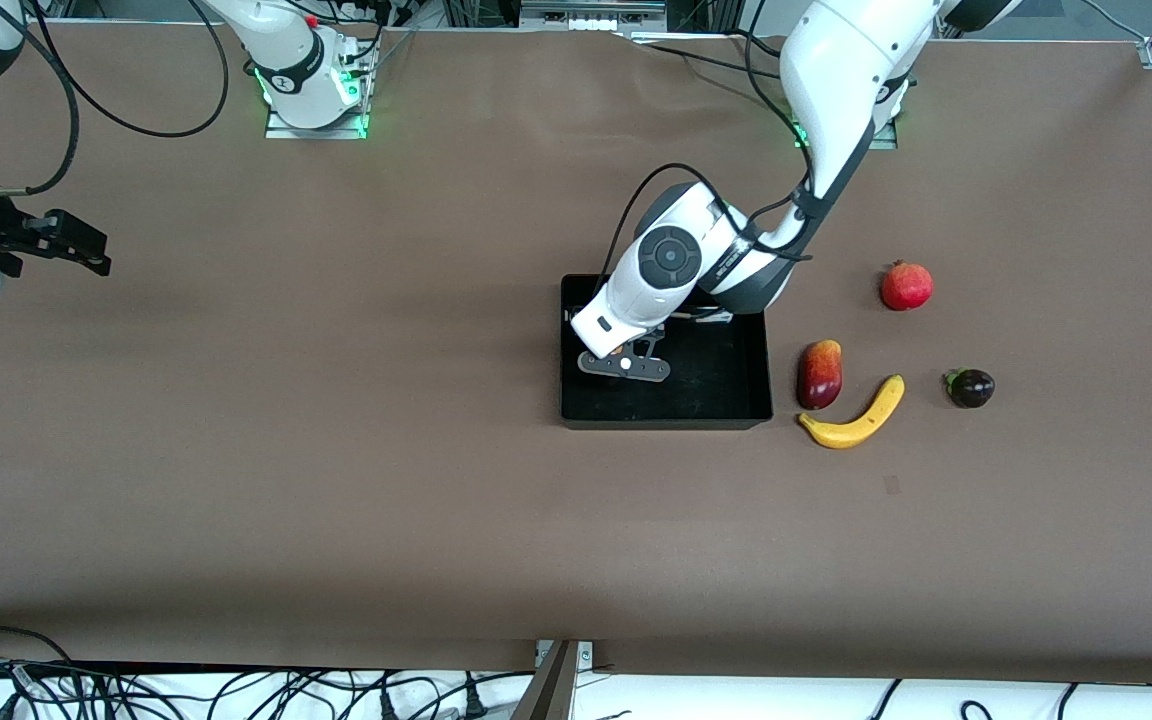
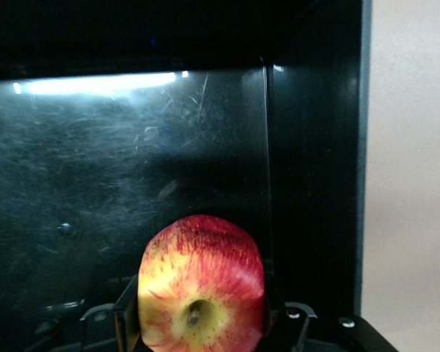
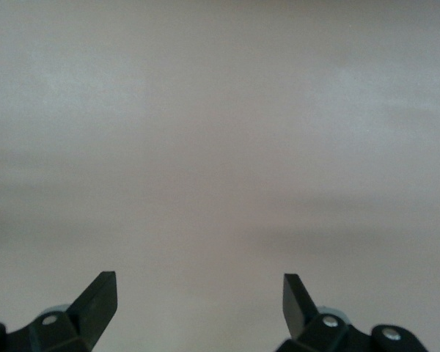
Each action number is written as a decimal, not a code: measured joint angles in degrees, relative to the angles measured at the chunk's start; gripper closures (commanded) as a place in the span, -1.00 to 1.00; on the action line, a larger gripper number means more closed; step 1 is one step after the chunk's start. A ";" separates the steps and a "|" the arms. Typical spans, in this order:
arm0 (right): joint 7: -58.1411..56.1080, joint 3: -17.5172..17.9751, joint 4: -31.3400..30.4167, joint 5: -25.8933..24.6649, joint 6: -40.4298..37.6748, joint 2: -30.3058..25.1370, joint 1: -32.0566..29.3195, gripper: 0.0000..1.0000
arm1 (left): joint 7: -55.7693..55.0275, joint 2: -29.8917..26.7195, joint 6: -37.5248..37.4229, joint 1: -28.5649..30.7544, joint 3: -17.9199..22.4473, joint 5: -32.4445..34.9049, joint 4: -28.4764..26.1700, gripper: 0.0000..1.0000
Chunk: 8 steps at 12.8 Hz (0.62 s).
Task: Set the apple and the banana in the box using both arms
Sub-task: 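Lower the apple into the black box and open the left gripper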
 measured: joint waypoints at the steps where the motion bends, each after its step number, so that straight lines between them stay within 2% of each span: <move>1: 0.00 -0.15 0.08 0.00 0.00 0.00 -0.09 -1.00 | -0.46 0.53 0.75 -0.47 0.05 0.02 0.19 1.00; 2: 0.00 -0.23 0.13 0.00 0.00 0.00 -0.15 -1.00 | -0.84 0.96 1.93 -1.11 0.09 0.12 0.22 0.88; 3: 0.00 -0.25 0.13 0.00 -0.08 0.01 -0.22 -1.00 | -1.02 1.50 3.16 -1.79 0.19 0.28 0.22 0.61; 6: 0.01 -0.47 0.18 0.00 -0.22 0.02 -0.61 -1.00 | -1.07 1.95 4.44 -2.21 0.34 0.37 0.28 0.58; 7: 0.02 -0.66 0.20 0.00 -0.22 0.04 -0.71 -1.00 | -1.05 1.95 4.45 -2.21 0.40 0.38 0.32 0.18; 8: 0.03 -0.94 0.20 0.00 -0.22 0.14 -0.81 -1.00 | -1.04 1.95 4.45 -2.21 0.49 0.39 0.36 -0.99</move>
